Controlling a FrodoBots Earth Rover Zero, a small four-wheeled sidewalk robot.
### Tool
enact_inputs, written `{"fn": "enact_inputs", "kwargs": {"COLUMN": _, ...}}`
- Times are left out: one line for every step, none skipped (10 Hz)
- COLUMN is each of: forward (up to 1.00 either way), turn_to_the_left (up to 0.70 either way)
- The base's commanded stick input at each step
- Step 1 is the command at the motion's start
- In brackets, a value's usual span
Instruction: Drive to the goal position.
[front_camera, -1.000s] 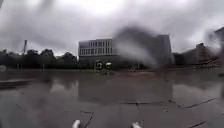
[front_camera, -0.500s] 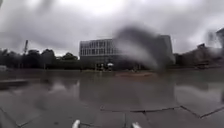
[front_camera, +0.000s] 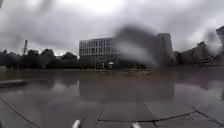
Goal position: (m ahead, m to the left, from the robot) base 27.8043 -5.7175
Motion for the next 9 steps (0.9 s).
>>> {"fn": "enact_inputs", "kwargs": {"forward": 0.70, "turn_to_the_left": 0.00}}
{"fn": "enact_inputs", "kwargs": {"forward": 0.70, "turn_to_the_left": 0.02}}
{"fn": "enact_inputs", "kwargs": {"forward": 0.70, "turn_to_the_left": 0.16}}
{"fn": "enact_inputs", "kwargs": {"forward": 0.70, "turn_to_the_left": 0.34}}
{"fn": "enact_inputs", "kwargs": {"forward": 0.70, "turn_to_the_left": 0.01}}
{"fn": "enact_inputs", "kwargs": {"forward": 0.70, "turn_to_the_left": 0.00}}
{"fn": "enact_inputs", "kwargs": {"forward": 0.70, "turn_to_the_left": 0.00}}
{"fn": "enact_inputs", "kwargs": {"forward": 0.70, "turn_to_the_left": 0.00}}
{"fn": "enact_inputs", "kwargs": {"forward": 0.70, "turn_to_the_left": 0.00}}
